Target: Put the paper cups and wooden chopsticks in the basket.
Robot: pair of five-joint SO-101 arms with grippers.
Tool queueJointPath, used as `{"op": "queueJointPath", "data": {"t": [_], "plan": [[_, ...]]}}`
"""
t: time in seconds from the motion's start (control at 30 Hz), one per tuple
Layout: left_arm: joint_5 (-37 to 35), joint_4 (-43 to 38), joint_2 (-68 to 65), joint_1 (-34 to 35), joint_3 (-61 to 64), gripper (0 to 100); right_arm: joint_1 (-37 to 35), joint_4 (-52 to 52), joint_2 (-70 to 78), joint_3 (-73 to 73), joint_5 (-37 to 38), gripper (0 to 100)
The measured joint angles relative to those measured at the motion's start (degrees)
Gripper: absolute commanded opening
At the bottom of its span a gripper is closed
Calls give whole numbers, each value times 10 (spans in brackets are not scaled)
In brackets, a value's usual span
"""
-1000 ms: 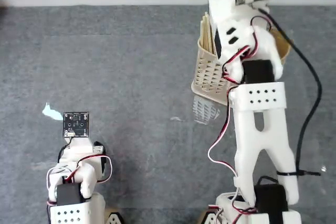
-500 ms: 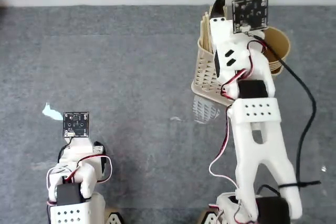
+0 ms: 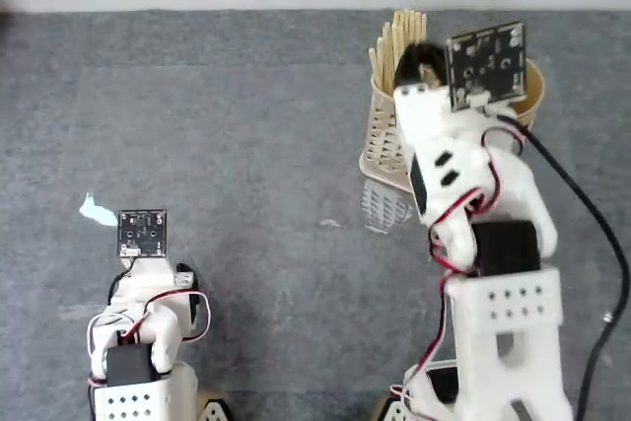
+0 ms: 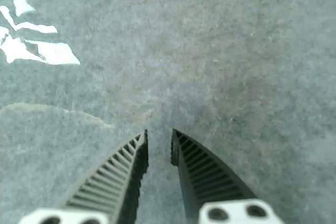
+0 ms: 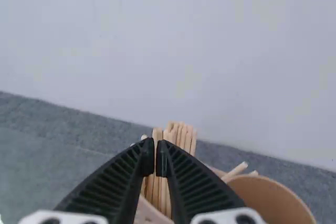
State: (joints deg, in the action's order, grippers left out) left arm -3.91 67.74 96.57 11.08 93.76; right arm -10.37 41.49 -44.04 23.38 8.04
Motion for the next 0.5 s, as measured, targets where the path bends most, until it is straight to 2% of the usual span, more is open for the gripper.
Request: {"op": "queueJointPath", "data": {"t": [0.07,0.33,0.5], "plan": [[0,-11,1,0,12,77,-6,50,-21,0,-11,25],[0,-17,0,0,17,76,13,251,-99,-1,-129,25],[0,-18,0,0,26,76,45,357,-139,-1,-149,24]]}}
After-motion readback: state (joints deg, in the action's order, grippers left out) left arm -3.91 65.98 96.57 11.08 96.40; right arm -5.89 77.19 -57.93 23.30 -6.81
